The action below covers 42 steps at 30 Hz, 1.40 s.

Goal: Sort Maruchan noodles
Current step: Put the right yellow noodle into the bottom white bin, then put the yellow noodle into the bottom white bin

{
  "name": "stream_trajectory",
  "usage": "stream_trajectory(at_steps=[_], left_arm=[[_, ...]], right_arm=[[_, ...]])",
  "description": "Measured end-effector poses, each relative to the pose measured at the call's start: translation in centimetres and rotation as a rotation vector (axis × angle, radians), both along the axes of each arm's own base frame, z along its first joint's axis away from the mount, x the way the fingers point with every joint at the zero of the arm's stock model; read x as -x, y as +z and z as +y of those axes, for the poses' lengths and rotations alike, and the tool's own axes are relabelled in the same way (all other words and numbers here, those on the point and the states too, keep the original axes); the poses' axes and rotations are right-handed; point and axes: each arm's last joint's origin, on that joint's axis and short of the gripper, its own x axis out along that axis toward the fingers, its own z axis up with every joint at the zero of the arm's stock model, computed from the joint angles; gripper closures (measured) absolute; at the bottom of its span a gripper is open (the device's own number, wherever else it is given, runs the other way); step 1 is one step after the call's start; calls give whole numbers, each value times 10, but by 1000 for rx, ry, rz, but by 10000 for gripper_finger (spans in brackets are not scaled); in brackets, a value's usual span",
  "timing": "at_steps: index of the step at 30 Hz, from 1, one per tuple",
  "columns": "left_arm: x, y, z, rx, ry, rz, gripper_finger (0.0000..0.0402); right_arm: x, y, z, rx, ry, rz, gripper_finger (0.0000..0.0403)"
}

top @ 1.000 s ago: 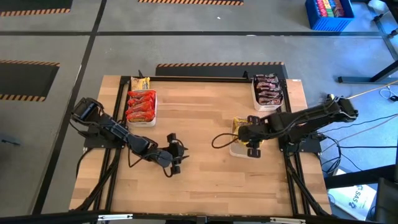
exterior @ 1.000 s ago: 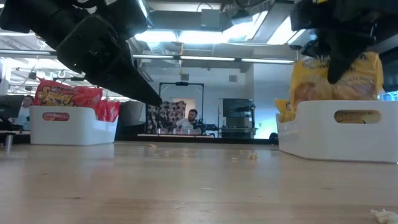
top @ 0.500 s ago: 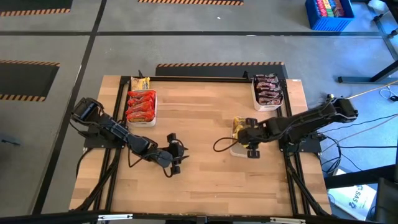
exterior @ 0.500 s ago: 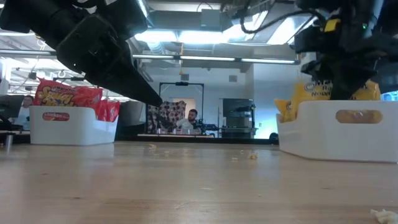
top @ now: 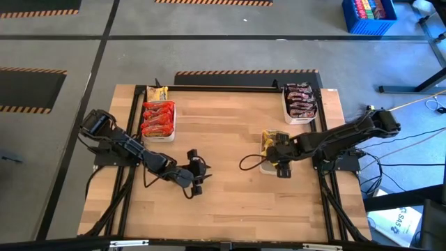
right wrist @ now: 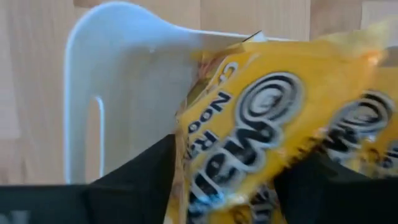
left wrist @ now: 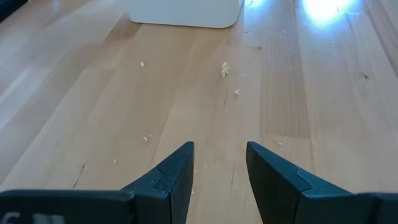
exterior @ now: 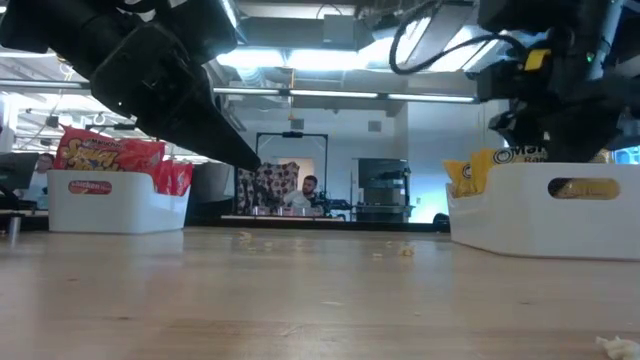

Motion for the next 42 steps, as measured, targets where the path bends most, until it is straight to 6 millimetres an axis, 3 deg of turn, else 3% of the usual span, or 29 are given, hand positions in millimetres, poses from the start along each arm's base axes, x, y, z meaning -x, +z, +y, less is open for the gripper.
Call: stream_trajectory(at_steps=[7, 13, 19, 26, 29, 35, 42], left_arm=[[0, 0, 0, 1, 0, -4, 260], [-6, 3, 8, -4, 26, -19, 260], [-25, 24, 21, -104, 55, -52, 260], [-40, 69, 48, -294, 82, 32, 260], [-41, 90, 72, -319, 143, 89, 260], [-30, 125, 145, -259, 350, 177, 260], [0, 131, 249, 24, 519, 215, 260]], right_arm=[[-10, 45, 2, -3, -3, -14, 149], [-25, 72, 3, 66, 22, -162, 155], [-48, 66, -1, 124, 143, -441, 164], [-64, 52, -31, 200, 168, -754, 182], [-64, 50, -46, 261, 161, -808, 191], [-64, 54, -73, 349, 119, -821, 202], [-58, 49, -96, 363, 82, -756, 204]])
